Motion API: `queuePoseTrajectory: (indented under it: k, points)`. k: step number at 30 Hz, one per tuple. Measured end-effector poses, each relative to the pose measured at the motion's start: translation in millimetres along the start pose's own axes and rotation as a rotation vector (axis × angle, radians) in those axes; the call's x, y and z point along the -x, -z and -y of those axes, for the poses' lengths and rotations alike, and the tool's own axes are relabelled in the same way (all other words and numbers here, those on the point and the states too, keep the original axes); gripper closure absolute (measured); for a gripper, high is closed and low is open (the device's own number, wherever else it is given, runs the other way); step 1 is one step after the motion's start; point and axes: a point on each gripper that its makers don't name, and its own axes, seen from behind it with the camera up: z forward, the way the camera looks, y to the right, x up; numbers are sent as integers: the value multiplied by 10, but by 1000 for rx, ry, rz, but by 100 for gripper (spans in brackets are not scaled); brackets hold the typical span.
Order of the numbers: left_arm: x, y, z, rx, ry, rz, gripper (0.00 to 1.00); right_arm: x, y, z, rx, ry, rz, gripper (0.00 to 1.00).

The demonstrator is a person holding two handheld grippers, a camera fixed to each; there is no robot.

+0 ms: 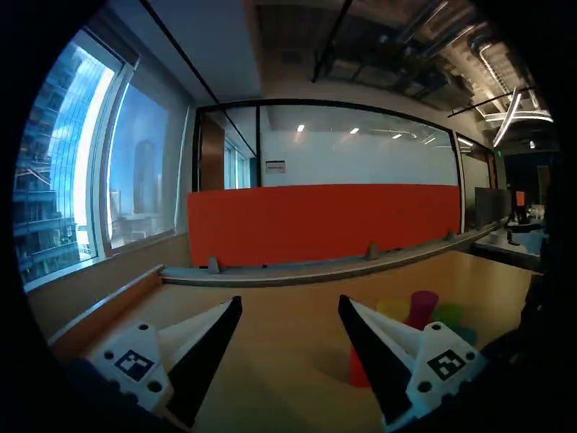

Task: Pour water

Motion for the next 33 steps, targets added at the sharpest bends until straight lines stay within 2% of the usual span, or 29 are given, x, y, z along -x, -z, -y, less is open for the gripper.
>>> queuePoseTrajectory:
  k: [10,18,27,33]
  points:
    - [-597,-64,-31,30,1,-5,0,-509,-65,-28,-20,-59,3,1]
    - [-908,-102,-78,65,-8,-4,0,-879,-113,-20,-32,-65,-8,1]
    - [-867,-126,-205,129,-17,19,0,-880,-117,74,-84,-68,6,1]
    - [-868,-62,-334,203,-33,20,0,-923,-61,202,-173,-42,-2,1]
